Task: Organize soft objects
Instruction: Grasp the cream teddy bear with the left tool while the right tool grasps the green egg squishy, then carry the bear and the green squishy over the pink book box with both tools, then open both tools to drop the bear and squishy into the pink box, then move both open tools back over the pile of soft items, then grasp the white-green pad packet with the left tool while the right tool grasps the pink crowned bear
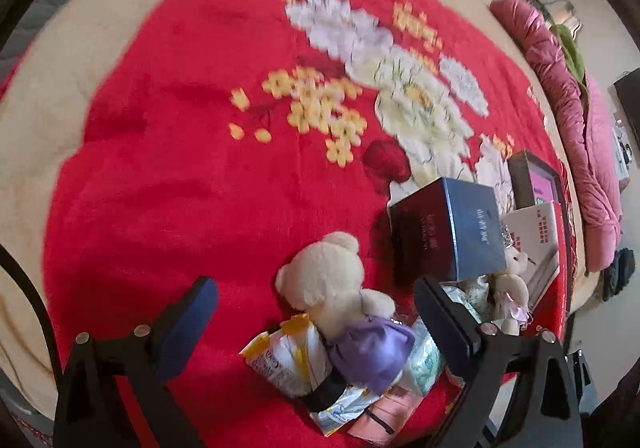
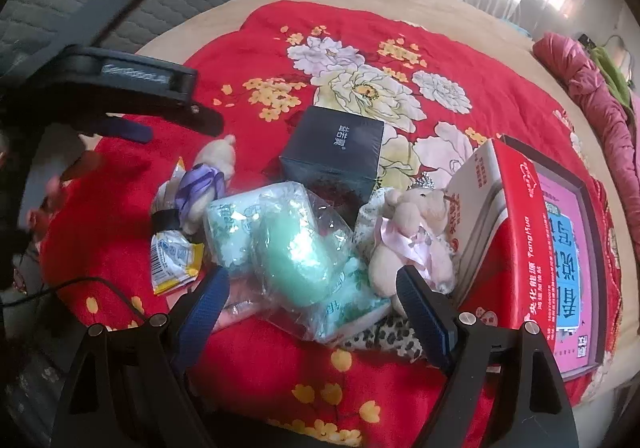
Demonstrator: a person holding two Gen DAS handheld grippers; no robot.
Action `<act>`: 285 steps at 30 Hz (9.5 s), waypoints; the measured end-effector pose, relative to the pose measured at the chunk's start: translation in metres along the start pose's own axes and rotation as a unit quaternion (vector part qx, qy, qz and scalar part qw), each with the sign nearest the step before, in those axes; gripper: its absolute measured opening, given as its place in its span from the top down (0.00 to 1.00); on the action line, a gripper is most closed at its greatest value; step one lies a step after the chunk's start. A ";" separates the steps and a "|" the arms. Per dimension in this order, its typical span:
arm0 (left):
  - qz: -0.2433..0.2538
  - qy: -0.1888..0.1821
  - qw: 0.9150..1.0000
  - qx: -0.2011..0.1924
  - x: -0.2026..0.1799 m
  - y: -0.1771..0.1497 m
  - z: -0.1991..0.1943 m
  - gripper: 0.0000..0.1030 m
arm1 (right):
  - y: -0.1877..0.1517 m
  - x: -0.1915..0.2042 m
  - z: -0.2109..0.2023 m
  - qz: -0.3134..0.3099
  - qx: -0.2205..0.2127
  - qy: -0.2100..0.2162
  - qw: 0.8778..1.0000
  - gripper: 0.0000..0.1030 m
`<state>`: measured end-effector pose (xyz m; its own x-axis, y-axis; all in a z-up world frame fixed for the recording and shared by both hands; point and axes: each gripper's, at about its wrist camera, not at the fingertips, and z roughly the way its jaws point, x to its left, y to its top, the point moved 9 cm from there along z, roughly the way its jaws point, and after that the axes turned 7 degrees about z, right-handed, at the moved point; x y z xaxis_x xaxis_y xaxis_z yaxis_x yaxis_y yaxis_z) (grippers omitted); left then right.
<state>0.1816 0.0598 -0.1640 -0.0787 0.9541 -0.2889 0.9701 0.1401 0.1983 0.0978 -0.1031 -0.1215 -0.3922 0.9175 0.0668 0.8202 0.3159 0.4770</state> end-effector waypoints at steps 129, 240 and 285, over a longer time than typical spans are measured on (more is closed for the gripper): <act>0.310 -0.007 0.948 0.077 -0.414 -0.043 0.110 0.51 | -0.090 -0.369 -0.027 0.290 0.021 -0.122 0.949 0.55; 0.200 0.051 0.969 -0.134 -0.183 -0.053 -0.127 0.19 | 0.004 -0.208 -0.221 0.234 -0.176 -0.111 0.950 0.28; 0.222 0.096 0.969 -0.040 -0.097 -0.079 -0.028 0.18 | 0.010 -0.077 -0.106 0.095 -0.058 -0.028 0.993 0.28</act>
<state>0.1065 -0.0365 -0.1252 0.2943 0.9555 0.0204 0.8979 -0.2838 0.3366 0.0918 -0.1968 -0.0289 -0.2093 0.9707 0.1177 0.8225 0.1096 0.5581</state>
